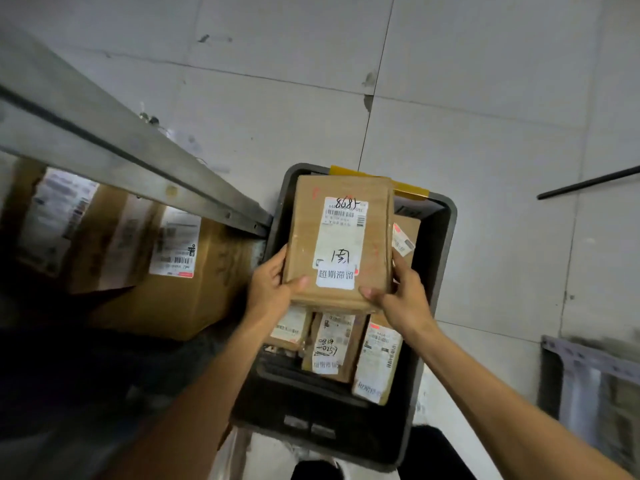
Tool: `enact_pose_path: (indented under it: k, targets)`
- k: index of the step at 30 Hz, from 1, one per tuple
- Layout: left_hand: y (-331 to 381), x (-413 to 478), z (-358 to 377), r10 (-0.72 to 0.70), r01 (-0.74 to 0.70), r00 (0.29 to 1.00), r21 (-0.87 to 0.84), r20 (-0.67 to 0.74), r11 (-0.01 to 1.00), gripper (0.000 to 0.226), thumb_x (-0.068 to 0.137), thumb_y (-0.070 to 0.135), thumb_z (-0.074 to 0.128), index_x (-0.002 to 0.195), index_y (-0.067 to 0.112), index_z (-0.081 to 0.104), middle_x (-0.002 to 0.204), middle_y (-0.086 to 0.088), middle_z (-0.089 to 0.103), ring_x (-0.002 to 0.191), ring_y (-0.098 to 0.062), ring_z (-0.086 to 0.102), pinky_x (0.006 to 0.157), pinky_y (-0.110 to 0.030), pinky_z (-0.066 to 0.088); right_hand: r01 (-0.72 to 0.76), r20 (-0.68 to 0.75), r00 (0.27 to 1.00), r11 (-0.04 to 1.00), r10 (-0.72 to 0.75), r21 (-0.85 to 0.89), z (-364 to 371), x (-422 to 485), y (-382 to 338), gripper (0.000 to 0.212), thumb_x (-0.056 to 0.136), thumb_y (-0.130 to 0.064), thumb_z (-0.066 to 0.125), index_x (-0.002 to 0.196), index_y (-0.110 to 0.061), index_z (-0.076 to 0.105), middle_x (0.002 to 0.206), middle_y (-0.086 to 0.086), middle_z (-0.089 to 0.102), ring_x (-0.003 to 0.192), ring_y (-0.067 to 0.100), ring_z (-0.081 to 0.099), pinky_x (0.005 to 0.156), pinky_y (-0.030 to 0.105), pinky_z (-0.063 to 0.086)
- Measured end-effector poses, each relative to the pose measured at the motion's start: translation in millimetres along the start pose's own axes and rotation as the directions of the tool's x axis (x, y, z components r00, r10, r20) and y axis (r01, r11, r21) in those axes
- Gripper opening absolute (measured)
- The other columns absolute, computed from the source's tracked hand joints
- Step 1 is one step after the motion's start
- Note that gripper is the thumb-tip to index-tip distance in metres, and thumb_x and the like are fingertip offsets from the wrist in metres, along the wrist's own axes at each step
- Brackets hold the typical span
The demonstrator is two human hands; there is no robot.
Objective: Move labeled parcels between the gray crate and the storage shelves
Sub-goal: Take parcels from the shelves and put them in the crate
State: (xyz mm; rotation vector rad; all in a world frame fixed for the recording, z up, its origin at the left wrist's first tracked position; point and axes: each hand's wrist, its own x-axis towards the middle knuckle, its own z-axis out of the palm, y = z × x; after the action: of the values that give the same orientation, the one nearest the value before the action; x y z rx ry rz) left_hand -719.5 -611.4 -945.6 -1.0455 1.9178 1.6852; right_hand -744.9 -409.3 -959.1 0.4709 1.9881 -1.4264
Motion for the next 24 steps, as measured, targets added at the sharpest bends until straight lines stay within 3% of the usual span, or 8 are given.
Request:
enact_pose_path:
  k: [2, 5, 8, 13, 16, 18, 20, 24]
  targets:
    - [1, 22, 2, 0.033, -0.033, 0.999, 0.024, -0.012, 0.999, 0.073, 0.080, -0.014, 0.065, 0.144, 0.012, 0.041, 0.115, 0.012, 0.060, 0.101, -0.005, 0.060, 0.074, -0.012, 0.053, -0.007, -0.012, 1.000, 0.999, 0.008, 0.036, 9, 25, 2, 0.073, 0.080, 0.004, 0.072, 0.141, -0.021, 0.041, 0.111, -0.017, 0.057, 0.109, 0.008, 0.055, 0.086, 0.022, 0.054]
    - [0, 48, 3, 0.070, -0.067, 0.997, 0.084, -0.029, 0.994, 0.069, 0.080, -0.014, 0.066, 0.141, 0.010, 0.045, 0.115, 0.007, 0.059, 0.106, -0.010, 0.058, 0.082, -0.021, 0.052, -0.027, -0.048, 0.998, 0.999, 0.028, 0.026, 26, 57, 12, 0.071, 0.075, 0.002, 0.075, 0.136, -0.019, 0.047, 0.119, -0.004, 0.062, 0.117, 0.019, 0.056, 0.099, 0.042, 0.050]
    - [-5, 60, -3, 0.068, -0.060, 0.997, 0.170, -0.046, 0.984, 0.066, 0.078, -0.015, 0.067, 0.137, 0.007, 0.050, 0.110, 0.007, 0.058, 0.106, -0.013, 0.058, 0.085, -0.025, 0.050, -0.072, -0.046, 0.996, 0.997, 0.072, 0.009, 40, 74, 25, 0.067, 0.075, 0.003, 0.074, 0.134, -0.019, 0.051, 0.118, 0.002, 0.066, 0.113, 0.022, 0.060, 0.100, 0.044, 0.049]
    - [-11, 64, -13, 0.097, -0.085, 0.995, 0.292, -0.024, 0.953, 0.074, 0.072, -0.016, 0.073, 0.138, 0.007, 0.048, 0.109, 0.012, 0.054, 0.108, -0.006, 0.053, 0.065, 0.001, 0.045, -0.099, 0.012, 0.995, 0.995, 0.099, -0.004, 50, 94, 32, 0.064, 0.084, 0.005, 0.061, 0.142, -0.017, 0.044, 0.117, 0.005, 0.067, 0.113, 0.022, 0.060, 0.100, 0.041, 0.049]
    - [-7, 60, -14, 0.108, -0.107, 0.994, 0.368, 0.018, 0.924, 0.069, 0.074, -0.013, 0.073, 0.137, 0.005, 0.049, 0.109, 0.011, 0.053, 0.105, -0.004, 0.051, 0.063, 0.004, 0.041, -0.146, 0.113, 0.983, 0.989, 0.147, -0.023, 42, 88, 24, 0.065, 0.090, -0.008, 0.062, 0.149, -0.019, 0.034, 0.132, 0.004, 0.059, 0.119, 0.019, 0.055, 0.105, 0.042, 0.044]
    - [2, 53, -11, 0.117, -0.119, 0.993, 0.427, 0.032, 0.896, 0.065, 0.076, -0.010, 0.073, 0.136, 0.004, 0.051, 0.116, 0.008, 0.056, 0.107, -0.006, 0.052, 0.074, -0.002, 0.044, -0.205, 0.137, 0.966, 0.974, 0.217, -0.099, 29, 79, 11, 0.062, 0.092, -0.019, 0.063, 0.148, -0.017, 0.034, 0.139, 0.006, 0.052, 0.122, 0.021, 0.050, 0.106, 0.040, 0.041]
    - [18, 43, -7, 0.130, -0.131, 0.991, 0.504, 0.037, 0.854, 0.063, 0.075, -0.002, 0.077, 0.134, 0.006, 0.054, 0.126, -0.002, 0.060, 0.112, -0.013, 0.056, 0.089, -0.016, 0.045, -0.205, 0.114, 0.964, 0.946, 0.239, -0.252, 13, 67, -11, 0.057, 0.095, -0.026, 0.060, 0.145, -0.011, 0.037, 0.142, 0.013, 0.049, 0.126, 0.028, 0.048, 0.104, 0.036, 0.038]
    - [73, 13, 5, 0.120, -0.188, 0.982, 0.643, 0.149, 0.743, 0.059, 0.074, 0.010, 0.082, 0.128, 0.010, 0.059, 0.117, -0.005, 0.064, 0.104, -0.015, 0.060, 0.085, -0.019, 0.044, -0.043, 0.201, 0.958, 0.801, 0.202, -0.597, -21, 25, -74, 0.057, 0.095, -0.032, 0.057, 0.141, -0.004, 0.040, 0.143, 0.016, 0.047, 0.129, 0.032, 0.046, 0.101, 0.034, 0.038]
